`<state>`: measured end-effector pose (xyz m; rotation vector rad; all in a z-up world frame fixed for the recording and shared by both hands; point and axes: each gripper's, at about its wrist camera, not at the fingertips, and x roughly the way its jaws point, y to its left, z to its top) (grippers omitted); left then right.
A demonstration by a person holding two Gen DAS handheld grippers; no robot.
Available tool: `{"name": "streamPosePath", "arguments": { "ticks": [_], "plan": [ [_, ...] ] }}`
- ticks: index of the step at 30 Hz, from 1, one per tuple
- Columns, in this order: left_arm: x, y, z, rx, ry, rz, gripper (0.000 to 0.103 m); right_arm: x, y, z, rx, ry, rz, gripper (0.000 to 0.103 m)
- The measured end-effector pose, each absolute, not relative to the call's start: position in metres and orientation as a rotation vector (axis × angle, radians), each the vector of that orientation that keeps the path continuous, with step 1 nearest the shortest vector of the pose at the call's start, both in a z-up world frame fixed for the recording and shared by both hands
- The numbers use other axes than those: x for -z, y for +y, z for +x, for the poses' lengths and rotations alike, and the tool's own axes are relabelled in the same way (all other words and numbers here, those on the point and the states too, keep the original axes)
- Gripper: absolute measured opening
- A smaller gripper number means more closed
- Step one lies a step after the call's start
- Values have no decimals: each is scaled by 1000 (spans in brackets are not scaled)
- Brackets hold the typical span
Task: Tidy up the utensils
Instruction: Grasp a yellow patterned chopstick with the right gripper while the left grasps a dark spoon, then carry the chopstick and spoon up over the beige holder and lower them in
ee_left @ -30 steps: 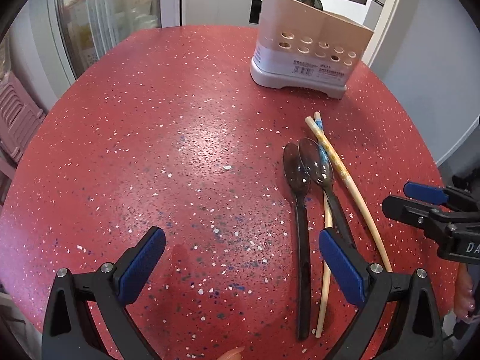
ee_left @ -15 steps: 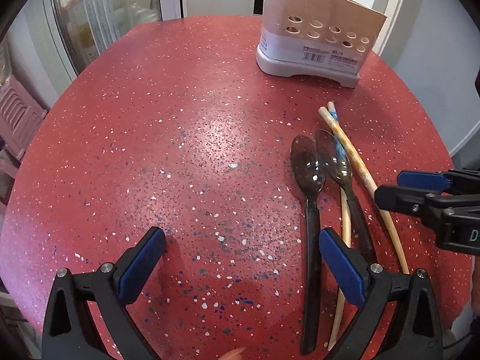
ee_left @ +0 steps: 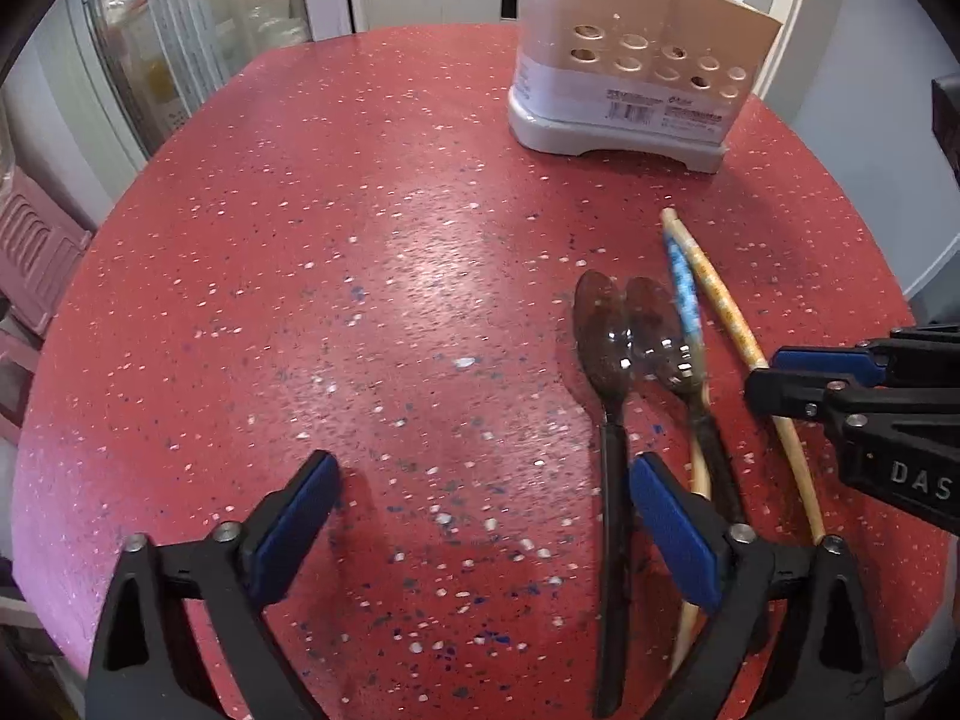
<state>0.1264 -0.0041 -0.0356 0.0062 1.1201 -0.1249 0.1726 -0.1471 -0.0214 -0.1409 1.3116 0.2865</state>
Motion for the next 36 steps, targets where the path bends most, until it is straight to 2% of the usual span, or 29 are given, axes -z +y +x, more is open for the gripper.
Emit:
{"name": "streamPosePath", "arguments": {
  "ticks": [2,6,8,19,21,24,25,36],
  "plan": [
    [35,-10,130,138,1131,43,103,22,-149,174,-285,1317,-127,13],
    [30,-24,136,198,1142,86,86,24,-150,177,-288,1324,-107,9],
    [28,-30,140,216,1151,102,82,24,-152,178,-295,1325,-107,8],
    [23,-48,167,272,1230,148,78,19,-181,170,-376,1303,-16,8],
    [21,-50,172,278,1239,143,65,16,-185,168,-383,1291,-9,8],
    [18,-51,180,268,1245,151,57,11,-193,166,-400,1271,22,8],
    [18,-48,178,278,1244,140,40,10,-195,165,-404,1267,31,8],
    [14,-21,166,270,1156,-16,39,-3,-230,156,-436,1218,95,8]
  ]
}}
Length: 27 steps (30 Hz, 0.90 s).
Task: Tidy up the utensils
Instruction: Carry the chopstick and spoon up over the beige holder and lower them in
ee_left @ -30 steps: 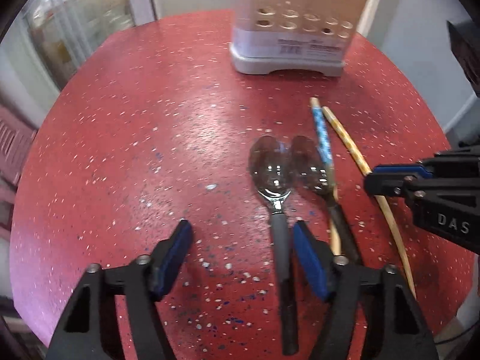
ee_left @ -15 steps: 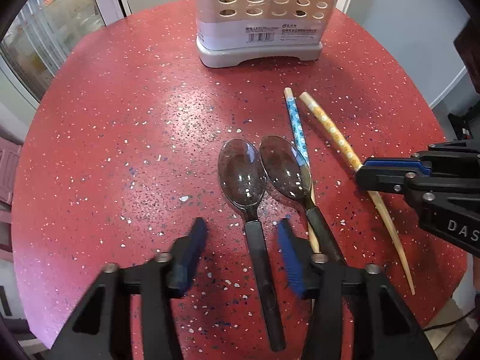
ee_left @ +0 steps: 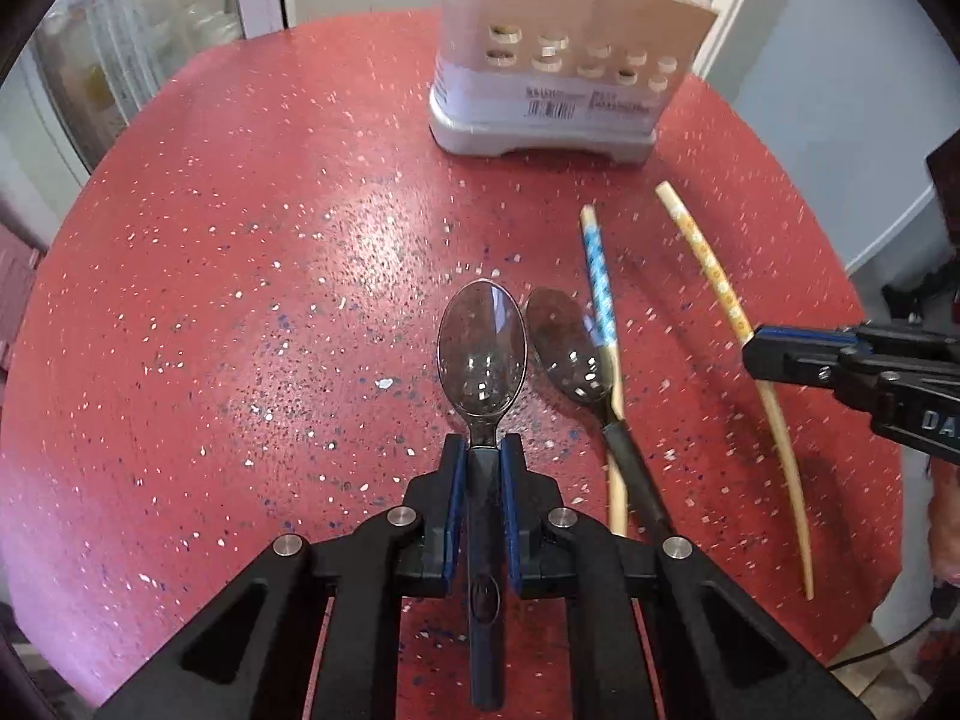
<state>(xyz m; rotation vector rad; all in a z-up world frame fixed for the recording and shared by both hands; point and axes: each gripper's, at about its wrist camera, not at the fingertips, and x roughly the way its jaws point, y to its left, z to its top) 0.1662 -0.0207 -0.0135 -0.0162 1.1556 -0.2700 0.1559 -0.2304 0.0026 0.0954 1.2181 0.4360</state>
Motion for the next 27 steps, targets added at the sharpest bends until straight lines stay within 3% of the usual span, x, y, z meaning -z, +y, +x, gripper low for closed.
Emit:
{"name": "streamPosePath", "arguments": {
  "ticks": [13,27],
  "plan": [
    [-39,-5,144,301,966,-155,39,-32,-256,138,-460,1142,138,8],
    [-113,-1,164,319,780,-228,39,-108,-271,157,-453,975,166,8]
  ]
}}
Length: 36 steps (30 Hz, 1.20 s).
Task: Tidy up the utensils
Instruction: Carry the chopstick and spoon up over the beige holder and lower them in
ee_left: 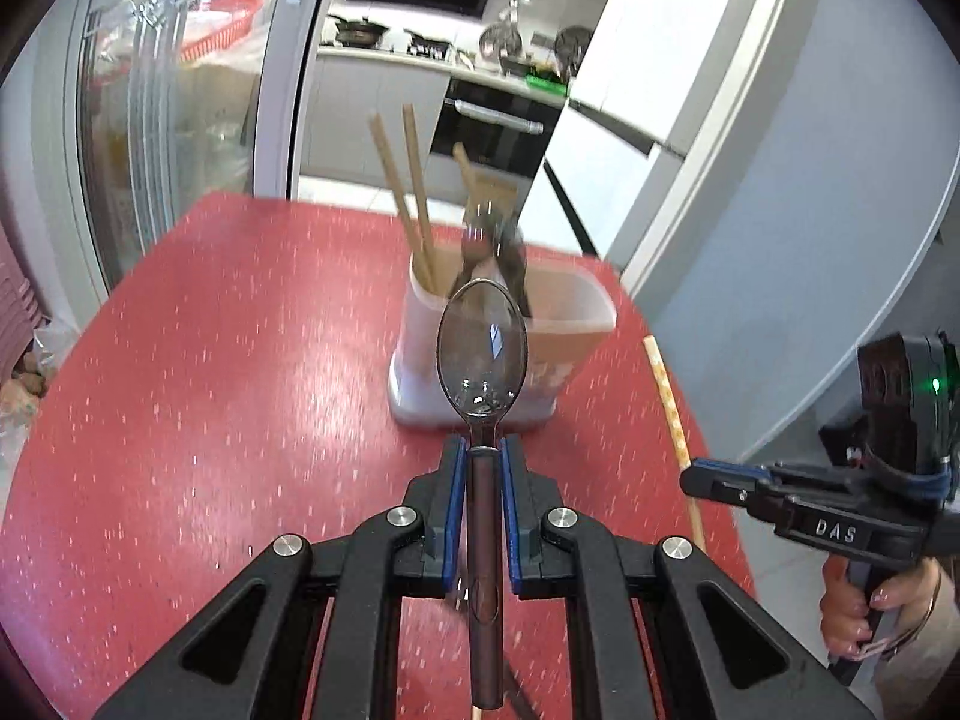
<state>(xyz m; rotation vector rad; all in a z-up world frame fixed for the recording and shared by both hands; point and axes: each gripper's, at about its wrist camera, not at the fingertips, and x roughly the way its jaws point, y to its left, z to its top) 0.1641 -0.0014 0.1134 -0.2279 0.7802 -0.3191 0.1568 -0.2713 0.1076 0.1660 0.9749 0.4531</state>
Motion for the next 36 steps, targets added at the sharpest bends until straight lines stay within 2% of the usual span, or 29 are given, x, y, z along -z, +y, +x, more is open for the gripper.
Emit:
{"name": "streamPosePath", "arguments": {
  "ticks": [18,36],
  "plan": [
    [-159,-18,261,271,638,-272,39,-181,-258,253,-430,766,182,8],
    [-142,-36,324,192,519,-249,39,-185,-236,326,-401,574,124,8]
  ]
}}
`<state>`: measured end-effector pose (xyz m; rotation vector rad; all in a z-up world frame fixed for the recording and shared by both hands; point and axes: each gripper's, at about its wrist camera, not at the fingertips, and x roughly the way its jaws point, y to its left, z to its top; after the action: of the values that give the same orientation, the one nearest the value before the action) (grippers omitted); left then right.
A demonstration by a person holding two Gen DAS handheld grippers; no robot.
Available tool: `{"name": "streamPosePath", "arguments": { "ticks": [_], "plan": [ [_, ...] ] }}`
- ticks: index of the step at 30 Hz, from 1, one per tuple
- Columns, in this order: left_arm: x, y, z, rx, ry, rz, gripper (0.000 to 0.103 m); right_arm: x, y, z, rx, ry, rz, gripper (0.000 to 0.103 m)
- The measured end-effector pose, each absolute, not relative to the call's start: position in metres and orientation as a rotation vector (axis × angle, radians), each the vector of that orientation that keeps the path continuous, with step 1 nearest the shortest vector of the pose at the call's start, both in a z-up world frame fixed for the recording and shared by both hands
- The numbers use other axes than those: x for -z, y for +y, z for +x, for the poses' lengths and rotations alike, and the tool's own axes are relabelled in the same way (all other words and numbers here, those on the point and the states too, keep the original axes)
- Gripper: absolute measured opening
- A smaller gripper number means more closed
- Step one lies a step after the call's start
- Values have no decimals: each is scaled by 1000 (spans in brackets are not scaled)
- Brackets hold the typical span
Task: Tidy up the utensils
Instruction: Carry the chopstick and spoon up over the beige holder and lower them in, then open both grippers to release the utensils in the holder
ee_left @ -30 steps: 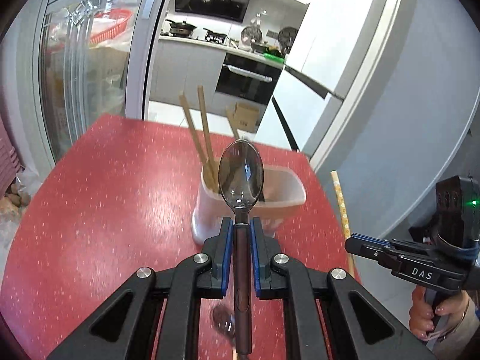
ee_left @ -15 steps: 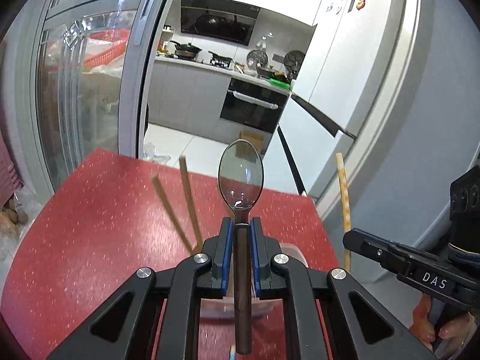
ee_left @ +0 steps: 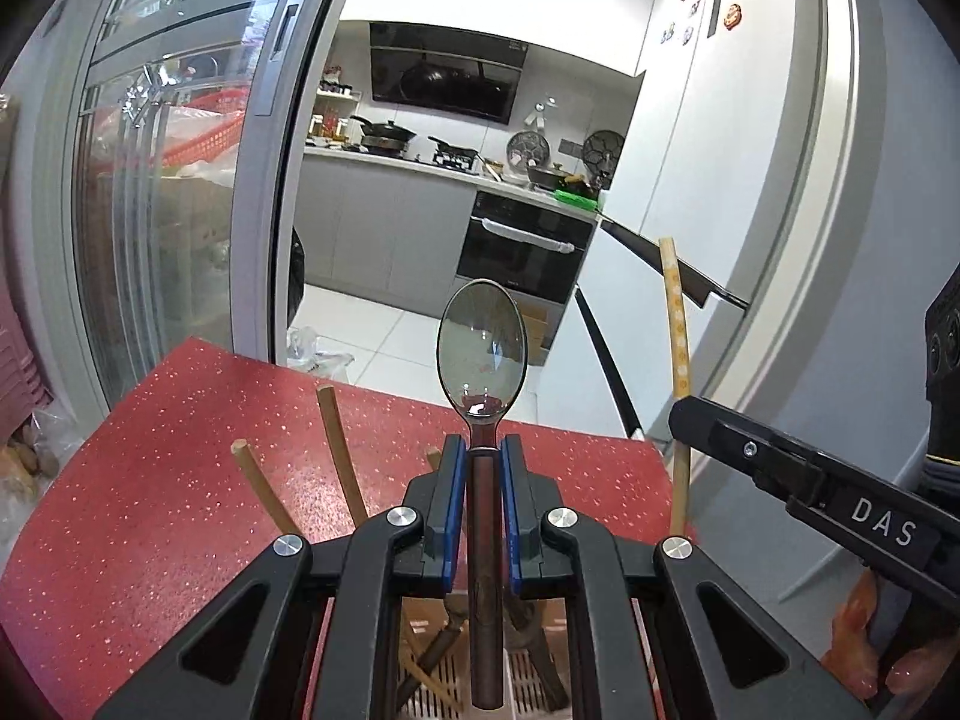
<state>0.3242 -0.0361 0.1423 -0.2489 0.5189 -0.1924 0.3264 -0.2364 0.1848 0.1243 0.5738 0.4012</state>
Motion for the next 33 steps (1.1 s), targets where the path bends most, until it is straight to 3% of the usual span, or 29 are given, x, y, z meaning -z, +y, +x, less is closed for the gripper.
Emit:
{"name": "streamPosePath", "arguments": {
  "ticks": [10,33],
  "plan": [
    [-120,-39,324,157,478,-212,39,-160,-213,332,-386,457,-45,8],
    [-92,-47,290,130,497,-95,39,-106,-218,308,-431,515,-96,8]
  ]
}}
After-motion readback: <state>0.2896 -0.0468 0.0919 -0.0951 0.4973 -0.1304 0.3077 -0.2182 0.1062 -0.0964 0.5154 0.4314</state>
